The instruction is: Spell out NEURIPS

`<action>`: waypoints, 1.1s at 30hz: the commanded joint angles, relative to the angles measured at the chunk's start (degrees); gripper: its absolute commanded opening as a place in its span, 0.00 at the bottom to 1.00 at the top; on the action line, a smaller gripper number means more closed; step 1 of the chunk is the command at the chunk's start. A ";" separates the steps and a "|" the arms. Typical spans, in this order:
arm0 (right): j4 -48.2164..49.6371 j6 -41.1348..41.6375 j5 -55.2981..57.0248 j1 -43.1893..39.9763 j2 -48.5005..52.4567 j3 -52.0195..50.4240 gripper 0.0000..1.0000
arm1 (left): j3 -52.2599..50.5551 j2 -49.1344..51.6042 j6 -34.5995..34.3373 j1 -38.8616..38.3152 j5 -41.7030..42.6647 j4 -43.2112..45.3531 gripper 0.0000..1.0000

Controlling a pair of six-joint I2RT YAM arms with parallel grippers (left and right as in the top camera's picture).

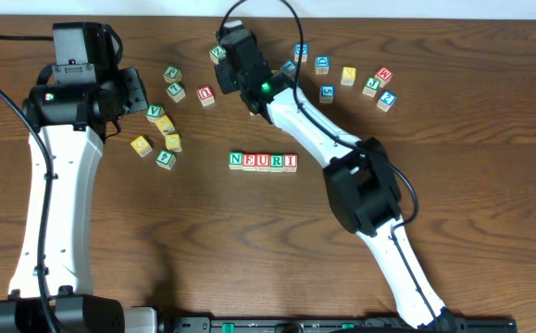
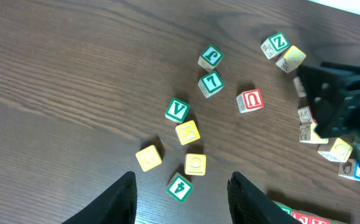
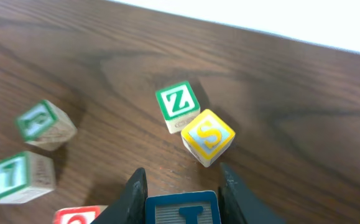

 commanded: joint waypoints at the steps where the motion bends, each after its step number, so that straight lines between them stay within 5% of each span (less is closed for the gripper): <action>1: -3.43 0.61 0.63 0.20 -7.19 0.48 0.16 | 1.16 0.33 -0.31 0.24 -0.35 -0.11 0.47; 14: -33.88 1.95 0.63 0.20 -28.20 0.48 0.22 | 1.16 0.33 -0.31 0.24 -0.33 -0.11 0.47; 22: -51.52 3.69 0.70 -1.33 -30.34 0.28 0.21 | 1.16 0.33 -0.31 0.24 -0.33 -0.11 0.47; 33: -53.86 9.29 0.66 -6.19 -28.81 -13.94 0.14 | 1.16 0.33 -0.31 0.24 -0.35 -0.11 0.47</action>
